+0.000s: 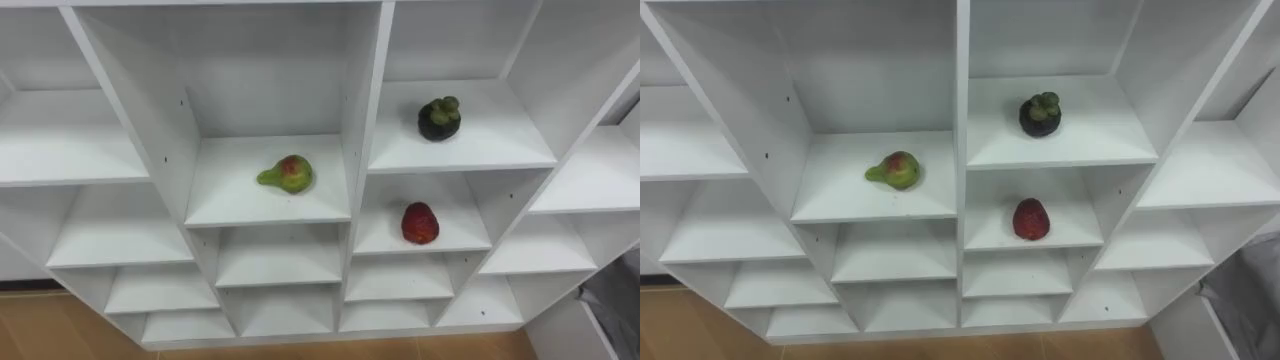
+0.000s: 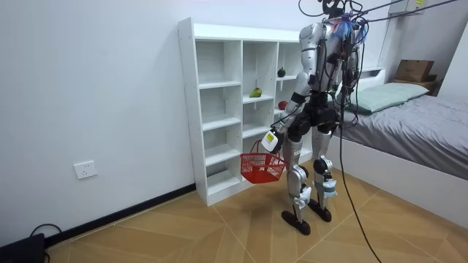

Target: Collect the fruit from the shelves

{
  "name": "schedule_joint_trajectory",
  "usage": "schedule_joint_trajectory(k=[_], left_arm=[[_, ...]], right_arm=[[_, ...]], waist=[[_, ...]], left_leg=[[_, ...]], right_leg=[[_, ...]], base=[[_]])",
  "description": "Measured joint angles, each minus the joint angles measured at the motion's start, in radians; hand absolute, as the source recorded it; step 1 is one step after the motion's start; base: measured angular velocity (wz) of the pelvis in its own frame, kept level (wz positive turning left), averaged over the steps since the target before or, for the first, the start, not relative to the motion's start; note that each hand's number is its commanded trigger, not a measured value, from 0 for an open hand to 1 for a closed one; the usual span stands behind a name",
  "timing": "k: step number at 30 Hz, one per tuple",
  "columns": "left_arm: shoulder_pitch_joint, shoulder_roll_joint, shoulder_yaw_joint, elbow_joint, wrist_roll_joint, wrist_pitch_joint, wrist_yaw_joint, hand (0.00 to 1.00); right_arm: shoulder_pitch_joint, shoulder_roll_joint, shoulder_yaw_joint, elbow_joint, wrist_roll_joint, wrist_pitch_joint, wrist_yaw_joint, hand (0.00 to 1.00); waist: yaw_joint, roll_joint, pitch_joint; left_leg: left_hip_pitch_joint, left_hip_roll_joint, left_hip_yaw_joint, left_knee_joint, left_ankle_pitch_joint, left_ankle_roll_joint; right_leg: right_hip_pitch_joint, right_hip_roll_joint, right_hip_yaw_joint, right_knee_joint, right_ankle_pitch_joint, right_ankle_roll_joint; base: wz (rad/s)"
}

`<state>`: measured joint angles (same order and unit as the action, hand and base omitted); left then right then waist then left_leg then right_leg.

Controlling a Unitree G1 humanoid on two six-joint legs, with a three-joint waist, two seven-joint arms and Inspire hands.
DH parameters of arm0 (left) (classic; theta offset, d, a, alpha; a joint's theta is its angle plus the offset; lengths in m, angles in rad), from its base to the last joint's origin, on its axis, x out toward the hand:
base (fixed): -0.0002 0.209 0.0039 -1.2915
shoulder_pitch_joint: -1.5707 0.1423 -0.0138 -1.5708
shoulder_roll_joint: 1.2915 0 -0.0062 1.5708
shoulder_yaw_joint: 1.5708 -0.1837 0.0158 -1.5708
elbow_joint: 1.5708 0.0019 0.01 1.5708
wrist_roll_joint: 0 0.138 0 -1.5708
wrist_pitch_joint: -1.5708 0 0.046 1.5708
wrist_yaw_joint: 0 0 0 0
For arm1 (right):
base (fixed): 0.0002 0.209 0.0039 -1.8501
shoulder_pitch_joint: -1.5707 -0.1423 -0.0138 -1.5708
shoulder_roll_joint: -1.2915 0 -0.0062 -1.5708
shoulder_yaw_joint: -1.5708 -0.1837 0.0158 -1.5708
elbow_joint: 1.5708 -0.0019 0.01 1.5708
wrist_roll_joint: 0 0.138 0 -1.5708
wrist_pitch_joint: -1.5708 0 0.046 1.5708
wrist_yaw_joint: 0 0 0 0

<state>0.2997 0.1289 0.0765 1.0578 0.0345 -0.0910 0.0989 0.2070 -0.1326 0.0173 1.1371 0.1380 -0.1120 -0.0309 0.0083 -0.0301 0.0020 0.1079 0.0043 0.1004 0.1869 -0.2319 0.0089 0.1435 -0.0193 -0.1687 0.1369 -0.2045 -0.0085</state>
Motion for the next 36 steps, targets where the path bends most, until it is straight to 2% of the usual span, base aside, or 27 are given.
schedule_joint_trajectory(k=[20,28,31,36], left_arm=[[-0.021,0.003,0.003,0.000,0.011,0.007,-0.006,1.00],[-0.045,0.003,0.000,0.000,0.016,-0.022,-0.015,1.00],[-0.046,0.005,0.004,0.000,0.016,-0.042,-0.014,1.00],[-0.048,0.004,0.005,-0.005,0.013,-0.046,-0.014,1.00]], right_arm=[[-0.012,0.000,-0.010,0.024,-0.043,-0.004,-0.003,0.00],[-0.010,0.005,-0.009,0.009,-0.069,-0.039,-0.057,0.00],[0.003,0.005,-0.009,-0.049,-0.094,-0.040,-0.073,0.00],[0.031,0.006,0.000,-0.187,-0.129,-0.043,-0.097,0.00]], waist=[[0.000,0.001,-0.0003],[-0.001,0.002,-0.0006],[0.001,-0.001,-0.0009],[0.002,-0.002,-0.0011]], left_leg=[[0.006,0.000,0.004,0.001,0.000,0.000],[0.000,0.001,0.003,-0.001,0.000,0.000],[0.000,0.000,0.004,-0.005,0.000,0.000],[0.002,0.001,0.005,-0.006,0.000,0.000]], right_leg=[[0.009,0.001,0.002,-0.001,0.000,0.000],[-0.001,0.002,0.002,0.001,0.000,0.000],[-0.002,0.002,0.005,0.001,0.000,0.000],[-0.006,0.003,0.013,-0.001,0.000,0.000]], base=[[0.00],[0.00],[0.00],[-0.03]])
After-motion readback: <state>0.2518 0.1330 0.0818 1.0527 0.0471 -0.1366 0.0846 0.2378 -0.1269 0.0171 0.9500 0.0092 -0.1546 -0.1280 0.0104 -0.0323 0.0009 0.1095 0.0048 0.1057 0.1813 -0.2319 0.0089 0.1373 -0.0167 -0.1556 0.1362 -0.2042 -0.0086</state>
